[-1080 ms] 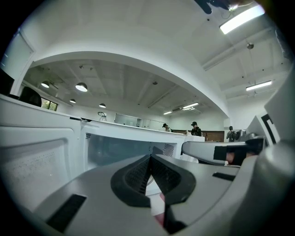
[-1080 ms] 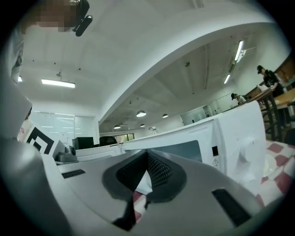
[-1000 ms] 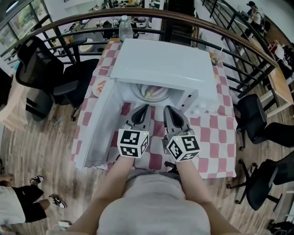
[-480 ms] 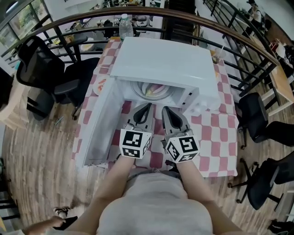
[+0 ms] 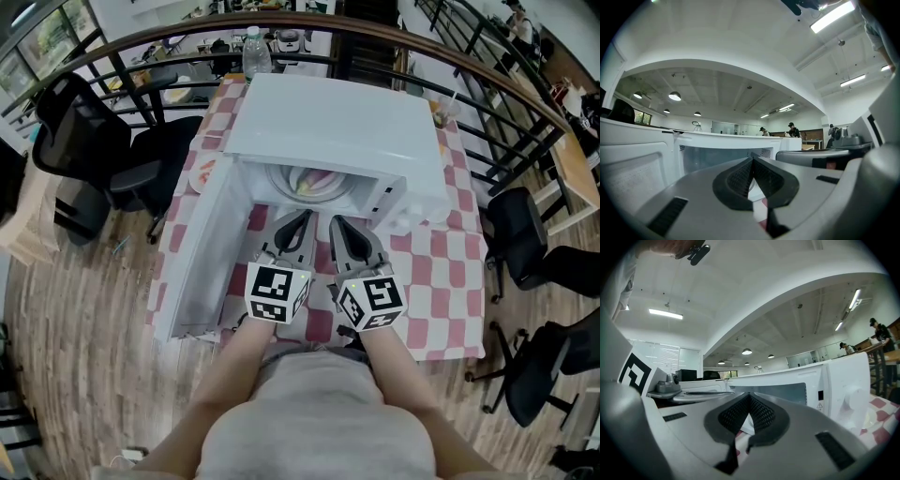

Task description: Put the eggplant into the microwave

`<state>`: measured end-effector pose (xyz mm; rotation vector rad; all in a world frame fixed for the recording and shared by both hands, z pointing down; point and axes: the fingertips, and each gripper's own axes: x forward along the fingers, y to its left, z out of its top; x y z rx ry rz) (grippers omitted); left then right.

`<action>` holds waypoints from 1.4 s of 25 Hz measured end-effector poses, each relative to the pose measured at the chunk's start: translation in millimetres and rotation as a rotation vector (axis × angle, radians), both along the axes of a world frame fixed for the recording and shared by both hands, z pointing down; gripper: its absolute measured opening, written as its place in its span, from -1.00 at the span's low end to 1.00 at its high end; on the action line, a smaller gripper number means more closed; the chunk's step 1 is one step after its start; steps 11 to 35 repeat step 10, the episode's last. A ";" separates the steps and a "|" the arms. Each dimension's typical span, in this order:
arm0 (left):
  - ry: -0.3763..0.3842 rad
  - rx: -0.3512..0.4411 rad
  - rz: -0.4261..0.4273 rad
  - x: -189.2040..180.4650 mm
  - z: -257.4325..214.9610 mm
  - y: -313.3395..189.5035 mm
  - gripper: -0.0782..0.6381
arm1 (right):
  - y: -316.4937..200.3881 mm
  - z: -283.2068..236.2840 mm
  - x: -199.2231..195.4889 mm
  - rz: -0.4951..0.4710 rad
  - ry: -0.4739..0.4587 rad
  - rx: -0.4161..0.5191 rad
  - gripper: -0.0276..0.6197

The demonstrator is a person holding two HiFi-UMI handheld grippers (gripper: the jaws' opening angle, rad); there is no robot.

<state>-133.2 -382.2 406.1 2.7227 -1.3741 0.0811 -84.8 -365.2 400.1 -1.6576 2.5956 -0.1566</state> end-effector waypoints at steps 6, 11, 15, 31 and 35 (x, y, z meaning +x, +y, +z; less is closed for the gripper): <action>0.000 0.001 0.011 1.9 0.6 0.9 -0.77 | -0.9 0.5 0.3 0.008 0.003 0.000 -0.84; 0.000 0.002 0.017 3.7 0.2 1.4 -0.77 | -1.9 0.3 0.1 0.011 0.004 -0.004 -0.84; 0.000 0.002 0.017 3.7 0.2 1.4 -0.77 | -1.9 0.3 0.1 0.011 0.004 -0.004 -0.84; 0.000 0.002 0.017 3.7 0.2 1.4 -0.77 | -1.9 0.3 0.1 0.011 0.004 -0.004 -0.84; 0.000 0.002 0.017 3.7 0.2 1.4 -0.77 | -1.9 0.3 0.1 0.011 0.004 -0.004 -0.84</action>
